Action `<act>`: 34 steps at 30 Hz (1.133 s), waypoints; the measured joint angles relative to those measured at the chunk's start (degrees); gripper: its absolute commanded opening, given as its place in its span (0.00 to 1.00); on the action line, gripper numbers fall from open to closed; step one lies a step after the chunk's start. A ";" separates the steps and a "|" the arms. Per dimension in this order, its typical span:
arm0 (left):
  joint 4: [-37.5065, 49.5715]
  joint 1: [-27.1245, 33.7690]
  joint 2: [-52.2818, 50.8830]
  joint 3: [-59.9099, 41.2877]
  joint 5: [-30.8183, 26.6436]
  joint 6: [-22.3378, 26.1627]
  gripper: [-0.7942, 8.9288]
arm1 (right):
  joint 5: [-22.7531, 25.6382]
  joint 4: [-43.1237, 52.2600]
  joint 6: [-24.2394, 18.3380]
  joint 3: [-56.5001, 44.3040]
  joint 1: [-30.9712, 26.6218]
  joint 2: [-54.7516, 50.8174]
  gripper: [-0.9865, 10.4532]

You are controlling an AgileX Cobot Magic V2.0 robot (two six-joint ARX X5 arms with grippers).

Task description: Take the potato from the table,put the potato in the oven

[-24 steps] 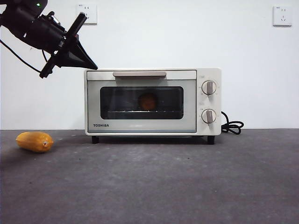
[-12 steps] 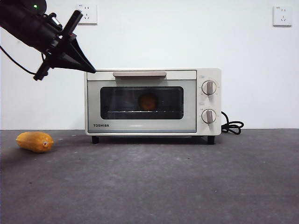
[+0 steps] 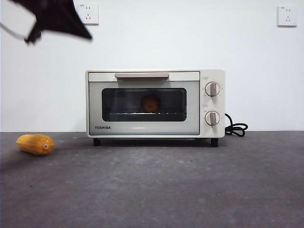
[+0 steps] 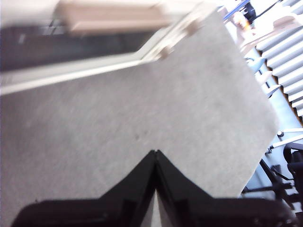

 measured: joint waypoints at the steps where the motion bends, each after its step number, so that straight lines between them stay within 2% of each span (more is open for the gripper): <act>1: -0.39 -0.11 -1.75 0.00 0.00 0.17 0.08 | 0.07 0.00 0.00 0.00 0.00 0.00 0.09; 14: -12.92 -0.37 -25.33 0.00 -1.25 0.79 0.08 | 0.09 0.00 0.00 0.00 0.00 0.00 0.09; 18: -13.14 -0.37 -29.38 0.00 -1.05 0.79 0.08 | 0.09 0.00 0.00 0.00 0.00 0.00 0.09; 25: -13.16 -0.37 -30.34 0.00 -1.07 0.79 0.08 | 0.09 0.00 0.00 0.00 0.00 0.00 0.09; 34: -13.16 -0.37 -26.16 0.00 -1.14 0.79 0.08 | 0.09 0.00 0.00 0.00 0.00 0.00 0.09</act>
